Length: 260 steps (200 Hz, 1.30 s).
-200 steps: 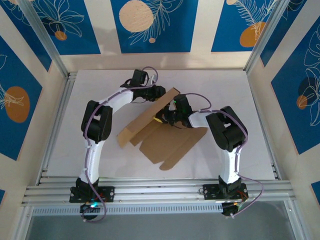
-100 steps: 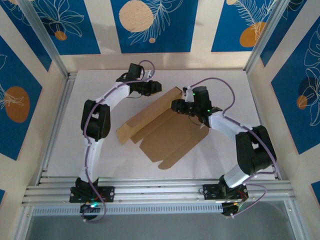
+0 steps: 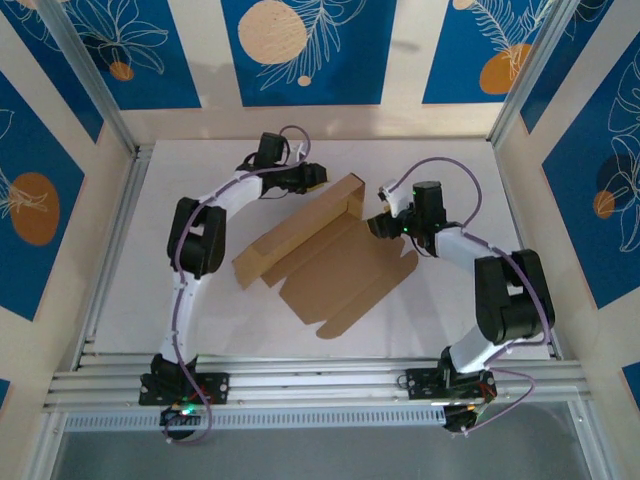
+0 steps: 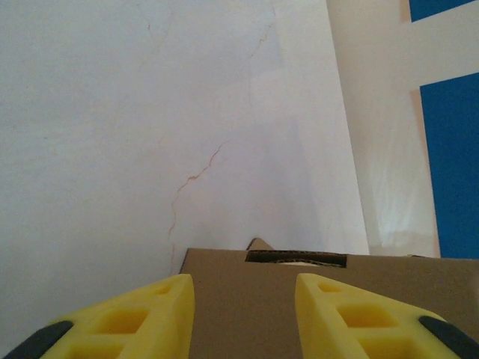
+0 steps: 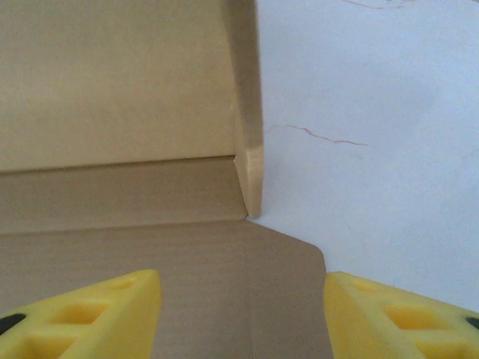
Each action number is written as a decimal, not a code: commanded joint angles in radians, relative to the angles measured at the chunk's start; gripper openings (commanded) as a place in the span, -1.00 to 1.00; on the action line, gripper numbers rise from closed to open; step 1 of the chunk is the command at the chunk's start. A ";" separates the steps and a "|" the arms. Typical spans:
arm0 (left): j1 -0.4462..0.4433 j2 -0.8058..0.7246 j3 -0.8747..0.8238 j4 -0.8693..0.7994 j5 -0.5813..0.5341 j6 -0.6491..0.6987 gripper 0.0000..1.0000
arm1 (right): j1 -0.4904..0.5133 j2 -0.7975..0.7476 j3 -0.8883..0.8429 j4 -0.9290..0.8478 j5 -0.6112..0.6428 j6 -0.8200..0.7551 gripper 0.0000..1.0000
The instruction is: Fold the paper box
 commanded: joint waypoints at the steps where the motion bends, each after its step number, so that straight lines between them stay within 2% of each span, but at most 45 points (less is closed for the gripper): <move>1: 0.007 0.025 -0.022 0.133 0.068 -0.077 -0.20 | -0.015 0.080 0.095 -0.022 -0.150 -0.145 0.22; 29: 0.007 0.044 -0.037 0.245 0.097 -0.161 -0.20 | -0.015 0.171 0.182 -0.026 -0.186 -0.122 0.22; 45: 0.006 0.054 -0.045 0.296 0.111 -0.204 -0.20 | -0.005 0.217 0.229 -0.026 -0.166 -0.115 0.22; 101: -0.009 0.076 -0.050 0.348 0.123 -0.252 -0.21 | 0.021 0.343 0.335 -0.026 -0.138 -0.075 0.07; 148: -0.011 0.089 -0.058 0.395 0.127 -0.292 -0.23 | 0.035 0.383 0.375 -0.026 -0.095 -0.088 -0.18; 171: -0.017 0.099 -0.066 0.435 0.135 -0.320 -0.25 | 0.038 0.398 0.397 -0.041 -0.092 -0.097 -0.43; 184: -0.020 0.104 -0.072 0.445 0.142 -0.328 -0.26 | 0.045 0.407 0.412 -0.054 -0.093 -0.112 -0.39; 197: -0.020 0.105 -0.074 0.443 0.143 -0.327 -0.27 | 0.037 0.406 0.406 -0.024 -0.093 -0.102 -0.22; 224: -0.013 0.100 -0.079 0.445 0.143 -0.332 -0.28 | -0.019 0.376 0.325 0.162 -0.199 -0.048 -0.02; 239: -0.008 0.099 -0.081 0.458 0.147 -0.342 -0.28 | -0.048 0.369 0.278 0.280 -0.278 -0.037 0.02; 260: -0.005 0.102 -0.081 0.487 0.149 -0.366 -0.29 | -0.057 0.385 0.280 0.338 -0.366 -0.051 0.02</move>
